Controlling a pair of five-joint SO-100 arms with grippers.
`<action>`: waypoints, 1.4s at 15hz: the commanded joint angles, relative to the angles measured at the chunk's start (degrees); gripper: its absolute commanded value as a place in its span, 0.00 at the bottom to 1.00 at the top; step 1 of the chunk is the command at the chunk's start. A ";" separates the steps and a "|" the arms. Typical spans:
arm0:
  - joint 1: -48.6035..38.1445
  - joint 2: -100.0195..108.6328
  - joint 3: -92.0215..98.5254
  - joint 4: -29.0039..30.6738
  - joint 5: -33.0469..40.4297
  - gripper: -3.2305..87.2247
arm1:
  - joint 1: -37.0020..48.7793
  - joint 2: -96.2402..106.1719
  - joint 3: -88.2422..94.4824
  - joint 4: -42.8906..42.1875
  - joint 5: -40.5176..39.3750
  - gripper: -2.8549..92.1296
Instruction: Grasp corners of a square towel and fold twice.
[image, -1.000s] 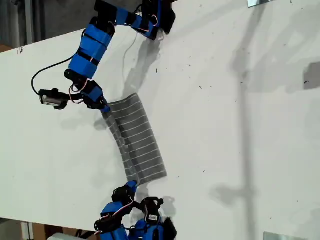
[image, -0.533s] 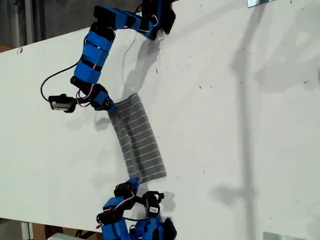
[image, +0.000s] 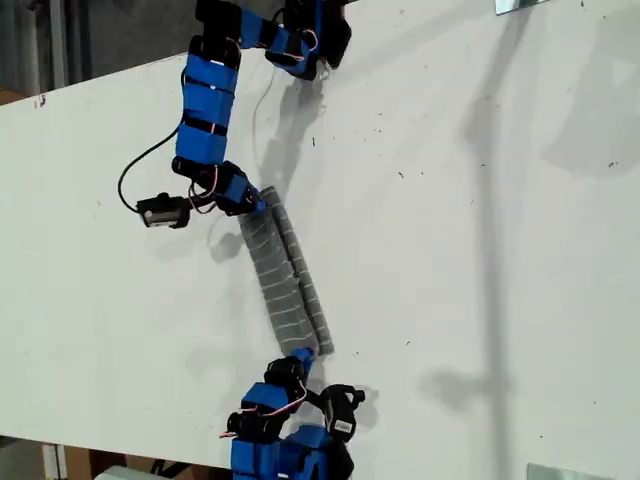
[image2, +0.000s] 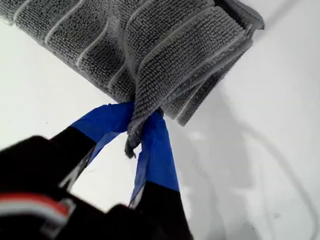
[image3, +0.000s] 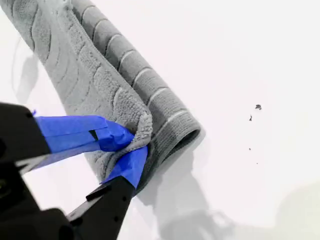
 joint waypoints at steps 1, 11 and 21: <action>2.81 -0.97 -1.76 -1.23 -1.41 0.03 | -1.14 4.75 1.58 0.53 0.70 0.03; 7.56 -13.89 -11.07 -1.67 -2.90 0.36 | -0.79 6.24 7.73 2.11 2.37 0.41; 8.09 20.21 8.79 8.35 -10.55 0.34 | 14.77 -21.01 -7.91 0.62 -7.21 0.44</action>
